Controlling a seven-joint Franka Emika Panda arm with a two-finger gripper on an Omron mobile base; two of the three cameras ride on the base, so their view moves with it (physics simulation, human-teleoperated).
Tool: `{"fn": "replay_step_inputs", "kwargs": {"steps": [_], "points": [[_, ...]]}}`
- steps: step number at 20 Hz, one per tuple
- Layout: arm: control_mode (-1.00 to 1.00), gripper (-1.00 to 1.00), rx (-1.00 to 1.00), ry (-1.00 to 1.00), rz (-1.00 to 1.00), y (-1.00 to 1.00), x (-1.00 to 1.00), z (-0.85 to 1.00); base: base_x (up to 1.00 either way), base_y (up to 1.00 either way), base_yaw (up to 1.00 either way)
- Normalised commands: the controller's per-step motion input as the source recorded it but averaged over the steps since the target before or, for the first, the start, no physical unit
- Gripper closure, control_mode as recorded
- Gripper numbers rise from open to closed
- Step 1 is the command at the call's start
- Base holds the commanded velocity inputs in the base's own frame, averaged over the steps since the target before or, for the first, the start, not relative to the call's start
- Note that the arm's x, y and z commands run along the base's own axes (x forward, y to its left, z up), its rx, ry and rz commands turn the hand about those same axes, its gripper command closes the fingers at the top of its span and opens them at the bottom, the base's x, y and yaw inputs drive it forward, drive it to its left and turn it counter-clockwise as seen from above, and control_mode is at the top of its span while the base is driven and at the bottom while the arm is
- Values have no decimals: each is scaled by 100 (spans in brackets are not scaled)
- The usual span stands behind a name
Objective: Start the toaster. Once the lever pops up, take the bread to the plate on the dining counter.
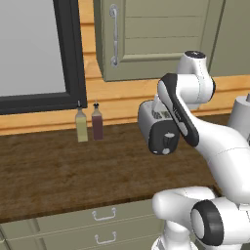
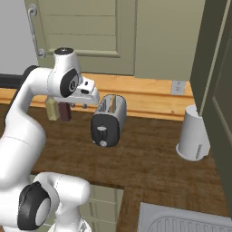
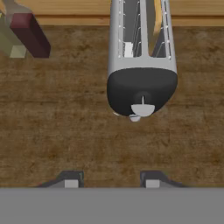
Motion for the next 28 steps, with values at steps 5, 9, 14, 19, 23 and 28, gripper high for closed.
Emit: {"fn": "replay_step_inputs", "kwargs": {"steps": [5,9,14,19,23,28], "points": [[-100,-100,0,-7,0,-9,-5,-2,0,0,0],[-100,-100,0,-9,0,-27,0,-16,0,0,0],[-100,-100,0,-3,0,-18,0,-32,0,0,0],[-100,-100,0,0,1,-5,0,-42,0,0,0],[-100,-100,0,0,4,0,0,-43,0,0,0],[-100,-100,0,0,5,0,0,-55,0,0,0]]}}
